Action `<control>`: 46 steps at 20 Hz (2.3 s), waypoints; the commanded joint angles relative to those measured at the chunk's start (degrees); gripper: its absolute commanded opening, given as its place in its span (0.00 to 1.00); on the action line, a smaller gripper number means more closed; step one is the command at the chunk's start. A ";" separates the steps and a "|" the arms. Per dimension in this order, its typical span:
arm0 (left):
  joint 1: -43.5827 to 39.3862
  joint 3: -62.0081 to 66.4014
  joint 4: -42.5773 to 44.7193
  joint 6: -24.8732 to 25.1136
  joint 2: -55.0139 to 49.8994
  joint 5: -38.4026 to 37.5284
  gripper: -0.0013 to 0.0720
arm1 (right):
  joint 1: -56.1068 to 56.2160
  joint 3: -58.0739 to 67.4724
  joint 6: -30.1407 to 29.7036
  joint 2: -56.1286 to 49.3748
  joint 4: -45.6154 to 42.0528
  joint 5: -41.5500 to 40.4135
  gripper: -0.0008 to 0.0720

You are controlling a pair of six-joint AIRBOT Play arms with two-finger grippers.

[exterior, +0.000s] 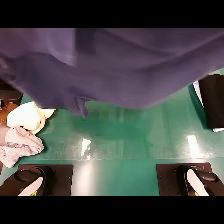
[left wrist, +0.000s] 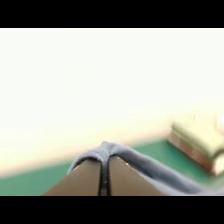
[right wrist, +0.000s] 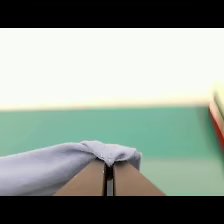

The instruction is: Fold the shirts.

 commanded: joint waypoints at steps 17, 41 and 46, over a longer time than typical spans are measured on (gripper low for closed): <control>0.22 -22.05 9.64 -0.02 -18.27 -12.72 0.05 | 0.04 4.39 4.24 -31.87 -16.04 34.36 0.03; 7.23 -32.30 12.76 4.50 -42.38 -13.62 0.06 | 10.05 -27.98 3.78 -44.52 -15.89 1.81 0.03; 7.23 -37.29 11.02 4.24 -42.38 -16.94 0.06 | 10.14 -28.11 3.78 -44.52 -15.65 4.04 0.04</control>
